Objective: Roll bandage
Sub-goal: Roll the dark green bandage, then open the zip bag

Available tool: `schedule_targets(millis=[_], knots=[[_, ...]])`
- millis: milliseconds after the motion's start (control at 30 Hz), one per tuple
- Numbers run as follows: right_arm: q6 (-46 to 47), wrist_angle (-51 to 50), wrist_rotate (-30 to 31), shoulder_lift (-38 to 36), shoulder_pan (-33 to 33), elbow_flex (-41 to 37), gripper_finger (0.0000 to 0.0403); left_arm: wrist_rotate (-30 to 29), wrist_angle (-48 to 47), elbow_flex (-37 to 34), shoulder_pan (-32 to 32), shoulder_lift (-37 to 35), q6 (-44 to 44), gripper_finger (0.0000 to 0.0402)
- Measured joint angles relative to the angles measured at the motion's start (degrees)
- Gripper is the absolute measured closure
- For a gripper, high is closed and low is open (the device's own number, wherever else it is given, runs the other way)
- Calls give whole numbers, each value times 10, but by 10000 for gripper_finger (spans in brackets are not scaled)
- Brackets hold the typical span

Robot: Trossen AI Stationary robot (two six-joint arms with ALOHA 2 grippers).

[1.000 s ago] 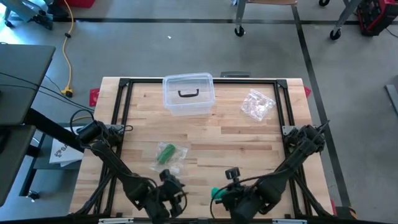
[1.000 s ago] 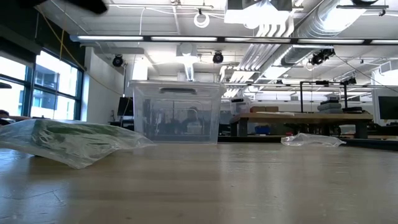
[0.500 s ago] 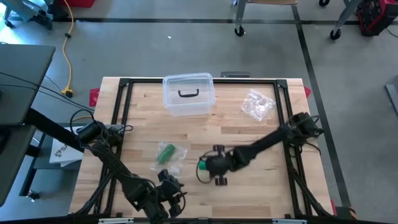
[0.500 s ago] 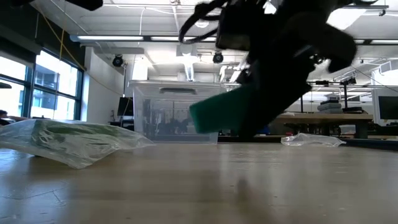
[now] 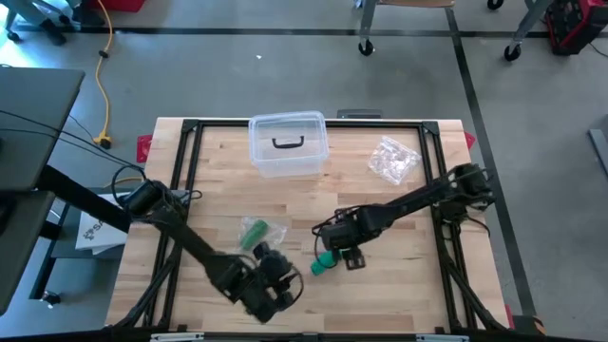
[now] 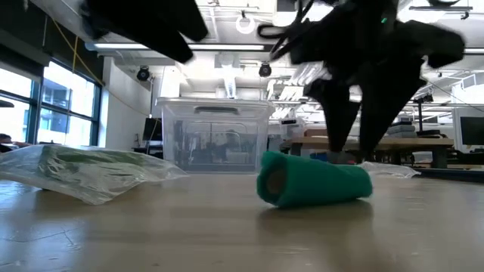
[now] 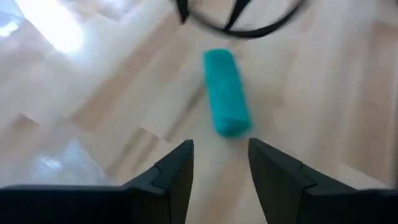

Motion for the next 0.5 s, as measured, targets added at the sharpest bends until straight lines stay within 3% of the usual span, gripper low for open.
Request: schedule_targets(millis=[133,300,400,500], knots=[[-84,5,2,-57,-9,-26,158,10,-18,0,47,0,48,255],[-108,67,20,-171,-109,-172,161,75,-66,-27,110,-2,93,264],[-74,63,68,-246,-200,-240,162,185,-1,-80,152,-2,167,279],[21,37,79,-299,-314,-268,164,235,127,-141,184,-2,220,293]])
